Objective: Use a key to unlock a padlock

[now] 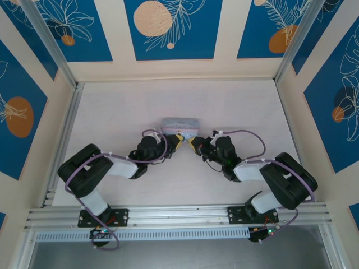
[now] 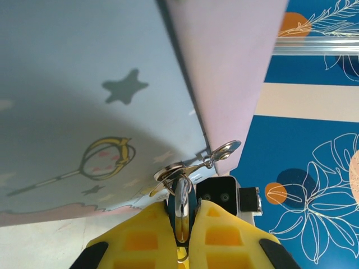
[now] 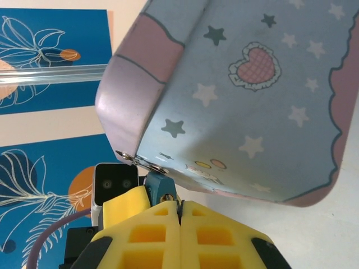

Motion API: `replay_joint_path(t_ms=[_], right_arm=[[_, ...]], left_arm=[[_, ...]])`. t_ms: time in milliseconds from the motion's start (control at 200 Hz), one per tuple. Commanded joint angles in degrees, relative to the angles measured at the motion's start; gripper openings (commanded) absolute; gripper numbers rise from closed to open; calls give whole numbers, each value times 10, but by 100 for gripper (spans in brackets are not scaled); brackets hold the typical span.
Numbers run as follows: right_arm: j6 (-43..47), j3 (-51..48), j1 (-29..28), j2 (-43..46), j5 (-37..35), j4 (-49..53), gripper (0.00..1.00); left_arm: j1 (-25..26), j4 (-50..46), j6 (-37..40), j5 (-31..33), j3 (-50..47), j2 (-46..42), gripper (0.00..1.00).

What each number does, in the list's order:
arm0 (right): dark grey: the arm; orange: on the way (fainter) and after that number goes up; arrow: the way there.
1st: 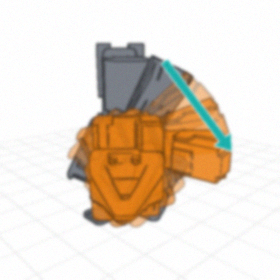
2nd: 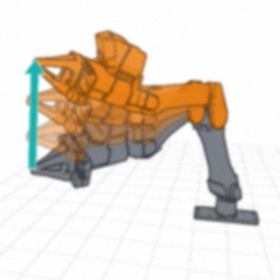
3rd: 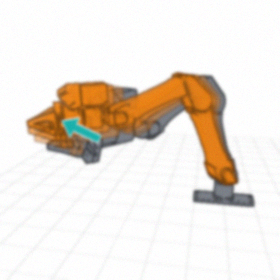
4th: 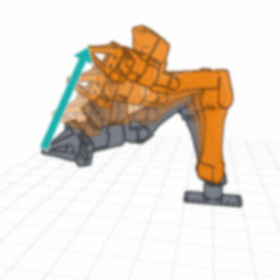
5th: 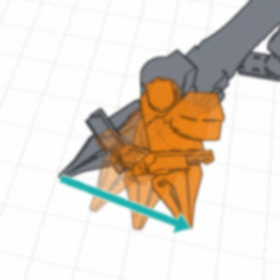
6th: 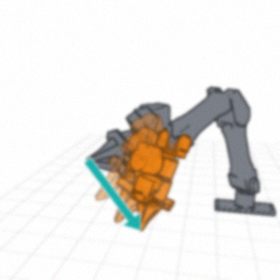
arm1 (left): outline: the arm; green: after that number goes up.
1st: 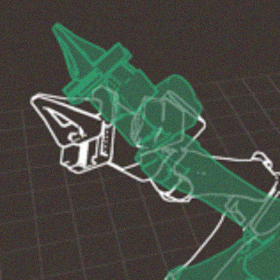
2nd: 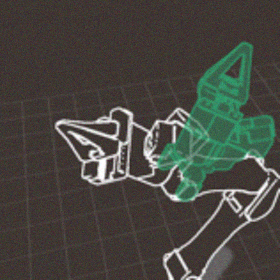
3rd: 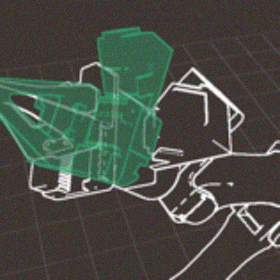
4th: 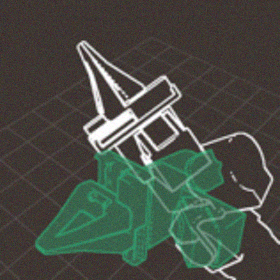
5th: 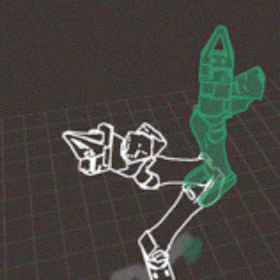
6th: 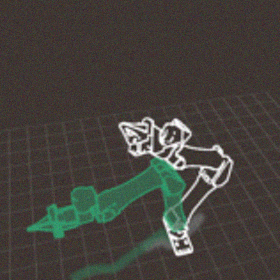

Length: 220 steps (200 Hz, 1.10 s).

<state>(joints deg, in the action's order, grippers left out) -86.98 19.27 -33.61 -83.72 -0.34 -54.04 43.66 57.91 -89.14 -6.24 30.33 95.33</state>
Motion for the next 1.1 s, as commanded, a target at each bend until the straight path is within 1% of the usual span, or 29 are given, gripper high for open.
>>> replay_joint_path(t_ms=[0, 165, 390, 555, 900, 995, 1095], right_arm=[[15, 1, 10, -35, 47, -102, 0], [7, 0, 34, -77, 93, -155, 0], [-5, 12, 46, -87, 113, -138, 0], [-24, 24, 38, -95, 121, -143, 0], [-49, 57, 1, -108, 108, -143, 0], [-51, 62, 1, -119, 110, -150, 0], [-43, 57, 13, -128, 116, -154, 0]], left_arm=[[6, 51, -10, -28, 15, -20, 0], [6, 43, -6, -36, 11, -35, 0], [6, 35, 4, -39, 2, -53, 0], [6, 31, 10, -39, 8, -55, 0], [7, 33, 11, -40, 7, -42, 0], [8, 36, 11, -42, 7, -40, 0], [7, 35, 12, -45, 4, -44, 0]])
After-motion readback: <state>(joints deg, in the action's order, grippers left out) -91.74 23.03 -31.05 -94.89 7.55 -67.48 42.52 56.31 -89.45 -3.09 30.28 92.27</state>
